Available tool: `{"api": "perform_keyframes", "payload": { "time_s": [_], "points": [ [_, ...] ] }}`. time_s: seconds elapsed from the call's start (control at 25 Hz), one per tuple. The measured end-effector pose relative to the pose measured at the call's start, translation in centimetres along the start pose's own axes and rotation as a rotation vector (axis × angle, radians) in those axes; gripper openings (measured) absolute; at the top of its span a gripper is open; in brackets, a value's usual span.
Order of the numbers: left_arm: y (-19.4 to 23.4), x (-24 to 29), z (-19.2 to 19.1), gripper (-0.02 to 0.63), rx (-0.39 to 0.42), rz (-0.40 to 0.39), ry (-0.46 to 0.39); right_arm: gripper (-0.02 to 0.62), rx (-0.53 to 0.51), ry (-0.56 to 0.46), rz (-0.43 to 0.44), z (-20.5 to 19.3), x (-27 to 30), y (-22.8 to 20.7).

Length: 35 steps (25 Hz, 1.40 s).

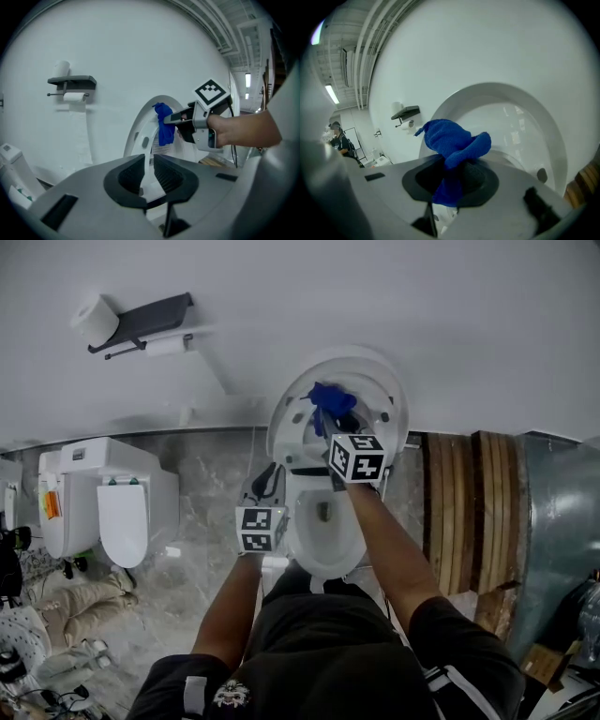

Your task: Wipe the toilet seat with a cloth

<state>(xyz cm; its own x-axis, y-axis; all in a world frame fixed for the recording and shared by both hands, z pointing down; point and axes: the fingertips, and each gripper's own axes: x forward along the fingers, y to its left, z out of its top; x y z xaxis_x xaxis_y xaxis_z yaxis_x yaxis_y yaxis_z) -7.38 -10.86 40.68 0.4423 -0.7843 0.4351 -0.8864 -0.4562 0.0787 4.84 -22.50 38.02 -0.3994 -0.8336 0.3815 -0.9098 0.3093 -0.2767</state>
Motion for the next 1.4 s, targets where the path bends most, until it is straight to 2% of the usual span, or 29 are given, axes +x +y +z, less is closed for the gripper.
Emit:
{"api": "perform_keyframes", "payload": {
  "time_s": [0.12,0.4,0.52,0.68,0.92,1.08,1.4],
  "points": [
    [-0.9,2.4,1.3,0.154,0.049,-0.036,0.006,0.080,0.008,-0.014,0.011,0.1,-2.3,0.0],
    [-1.7,8.0,3.9,0.222,0.223,-0.046,0.048,0.080,-0.033,-0.021,-0.009,-0.8,-6.0,-1.5],
    [-1.5,10.1,5.4,0.252,0.293,-0.027,0.057,0.080,-0.037,-0.006,-0.023,-1.7,-7.3,-2.1],
    [-0.7,12.2,6.5,0.261,0.368,0.010,0.093,0.080,-0.035,0.008,-0.007,-2.7,-8.3,-1.8],
    [-0.9,14.5,6.2,0.262,0.449,0.072,0.166,0.080,-0.038,0.013,0.015,-3.1,-9.8,-1.1],
    [-0.5,15.5,5.8,0.267,0.475,0.100,0.211,0.080,-0.053,0.019,0.021,-3.4,-10.6,-1.0],
    [-0.7,16.0,5.5,0.267,0.468,0.072,0.240,0.080,-0.046,0.010,0.019,-2.9,-11.6,-1.6]
  ]
}}
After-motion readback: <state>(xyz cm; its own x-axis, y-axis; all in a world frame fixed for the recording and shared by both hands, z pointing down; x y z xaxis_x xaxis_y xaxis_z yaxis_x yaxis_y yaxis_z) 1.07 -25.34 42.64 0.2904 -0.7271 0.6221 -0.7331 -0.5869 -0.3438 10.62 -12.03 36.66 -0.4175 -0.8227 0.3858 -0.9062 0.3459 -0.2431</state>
